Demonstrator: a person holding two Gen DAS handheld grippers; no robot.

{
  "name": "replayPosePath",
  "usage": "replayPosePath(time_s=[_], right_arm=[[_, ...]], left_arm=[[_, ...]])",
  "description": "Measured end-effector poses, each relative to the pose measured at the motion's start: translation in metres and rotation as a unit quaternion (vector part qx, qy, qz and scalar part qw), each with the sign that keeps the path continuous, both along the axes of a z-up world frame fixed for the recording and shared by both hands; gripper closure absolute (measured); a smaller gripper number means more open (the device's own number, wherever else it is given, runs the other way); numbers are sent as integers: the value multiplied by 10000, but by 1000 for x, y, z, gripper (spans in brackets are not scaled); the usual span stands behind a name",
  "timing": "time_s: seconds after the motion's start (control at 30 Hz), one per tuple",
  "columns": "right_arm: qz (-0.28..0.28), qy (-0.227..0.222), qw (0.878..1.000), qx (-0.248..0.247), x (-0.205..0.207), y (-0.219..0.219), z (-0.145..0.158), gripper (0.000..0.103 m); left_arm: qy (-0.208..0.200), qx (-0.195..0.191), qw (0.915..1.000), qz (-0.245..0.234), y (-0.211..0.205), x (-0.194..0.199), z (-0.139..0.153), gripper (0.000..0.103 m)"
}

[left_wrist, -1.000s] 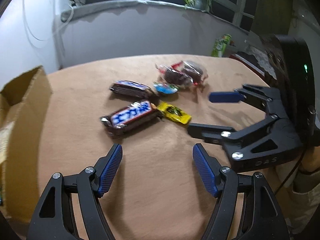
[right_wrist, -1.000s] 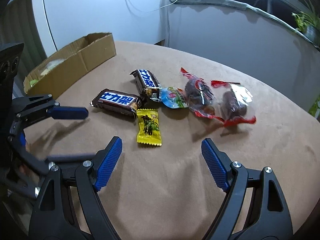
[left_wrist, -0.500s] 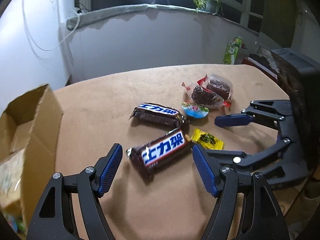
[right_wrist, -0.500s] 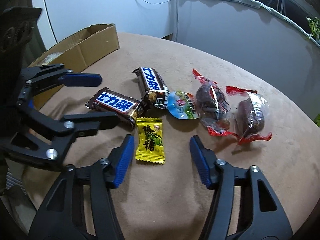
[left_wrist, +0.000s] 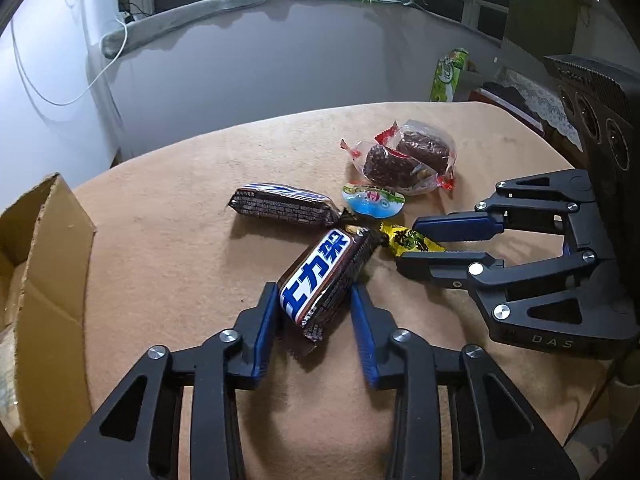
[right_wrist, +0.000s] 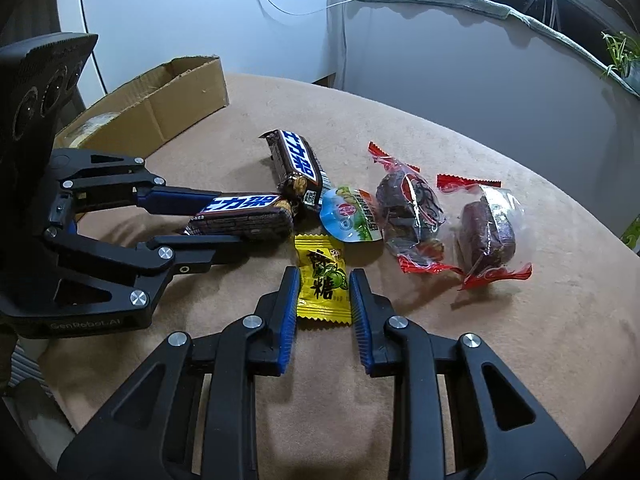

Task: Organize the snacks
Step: 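Grasp the yellow candy packet with the right tool while the left tool grasps a Snickers bar, then carry the yellow packet and Snickers bar into the box and open both tools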

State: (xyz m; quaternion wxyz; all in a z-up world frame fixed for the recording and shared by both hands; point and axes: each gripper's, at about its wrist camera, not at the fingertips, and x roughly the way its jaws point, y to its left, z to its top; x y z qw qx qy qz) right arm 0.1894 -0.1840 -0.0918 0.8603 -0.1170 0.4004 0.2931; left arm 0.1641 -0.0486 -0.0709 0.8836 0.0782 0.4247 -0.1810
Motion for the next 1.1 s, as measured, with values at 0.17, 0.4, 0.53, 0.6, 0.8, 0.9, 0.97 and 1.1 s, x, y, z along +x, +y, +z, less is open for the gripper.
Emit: replayPosePath(time_s=[0.17, 0.4, 0.53, 0.6, 0.8, 0.9, 0.97, 1.1], right_arm=[[-85, -71, 9998, 135, -5, -8, 5, 77], [-234, -125, 9990, 362, -24, -20, 13, 77], [-334, -187, 9981, 475, -36, -26, 17, 77], [-378, -211, 9976, 535, -41, -27, 18, 77], [-432, -326, 9967, 598, -51, -25, 28, 77], [-405, -433, 9965, 592, -57, -21, 37, 77], [-390, -524, 9961, 594, -61, -18, 45, 77], [-361, -693, 9952, 581, -69, -11, 59, 77]], left_arm=[[-5, -148, 9999, 5, 4, -6, 1, 73], [-30, -397, 9992, 44, 10, -22, 7, 74], [-86, -578, 9983, 73, 13, -33, 13, 74], [-148, -663, 9976, 105, 16, -38, 17, 74], [-324, -764, 9965, 139, 24, -52, 31, 74], [-496, -811, 9953, 184, 28, -61, 42, 74], [-588, -830, 9946, 220, 31, -67, 48, 74], [-797, -818, 9931, 278, 37, -79, 62, 74]])
